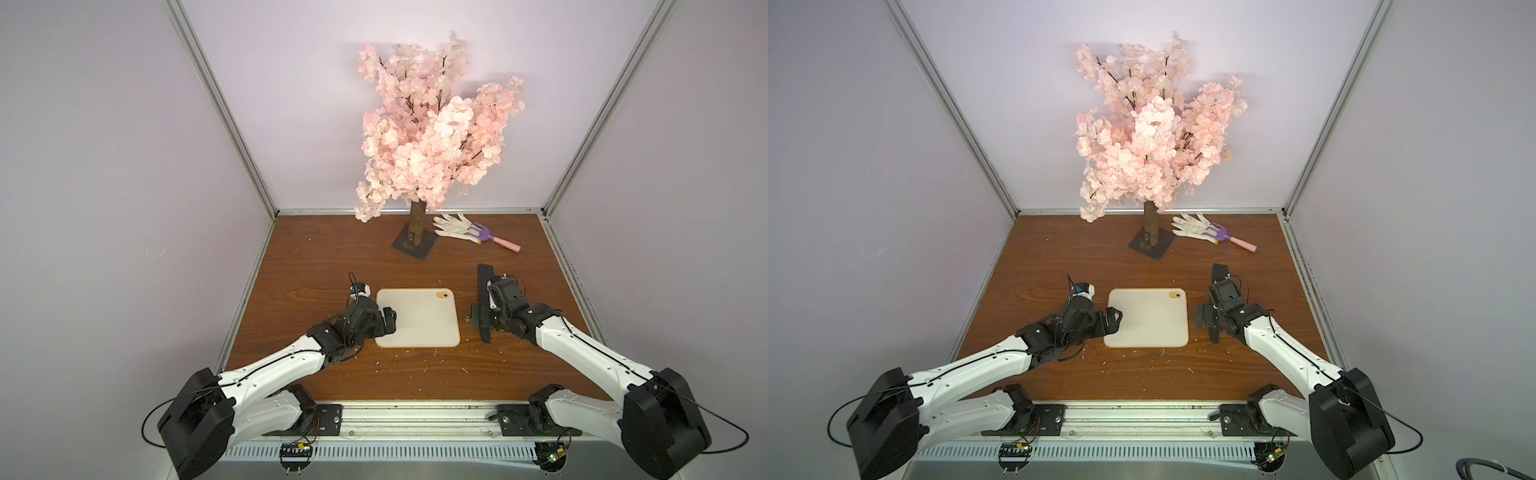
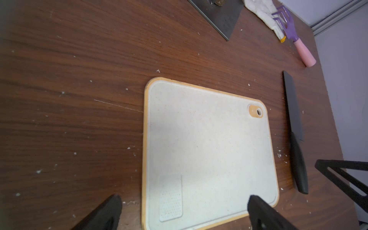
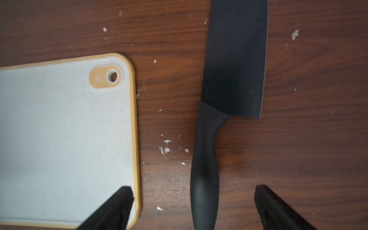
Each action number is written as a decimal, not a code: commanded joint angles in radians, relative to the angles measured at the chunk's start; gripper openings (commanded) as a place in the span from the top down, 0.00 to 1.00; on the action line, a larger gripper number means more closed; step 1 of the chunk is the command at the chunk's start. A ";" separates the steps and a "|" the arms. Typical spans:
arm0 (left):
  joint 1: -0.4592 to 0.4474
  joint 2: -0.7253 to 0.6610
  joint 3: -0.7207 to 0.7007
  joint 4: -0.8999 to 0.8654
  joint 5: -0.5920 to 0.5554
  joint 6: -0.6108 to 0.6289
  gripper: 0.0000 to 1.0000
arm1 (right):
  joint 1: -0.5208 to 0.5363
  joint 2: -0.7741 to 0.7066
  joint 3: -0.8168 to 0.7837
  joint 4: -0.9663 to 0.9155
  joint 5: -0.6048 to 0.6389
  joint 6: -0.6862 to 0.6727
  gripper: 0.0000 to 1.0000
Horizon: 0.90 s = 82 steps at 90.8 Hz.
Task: Align the knife with the edge of the cutting board
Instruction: Pick up the knife at the center of the board.
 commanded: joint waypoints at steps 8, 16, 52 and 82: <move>0.103 -0.004 0.081 -0.087 0.068 0.083 0.00 | -0.036 0.053 0.058 0.001 0.033 -0.041 0.07; 0.139 -0.005 0.110 -0.113 0.076 0.114 0.00 | -0.043 0.095 0.081 0.006 0.040 -0.046 0.10; 0.327 -0.041 0.174 -0.080 0.216 0.231 0.00 | -0.053 0.191 0.111 0.063 0.020 -0.045 0.14; 0.461 -0.049 0.209 -0.035 0.305 0.313 0.00 | -0.058 0.218 0.117 0.081 -0.005 -0.041 0.17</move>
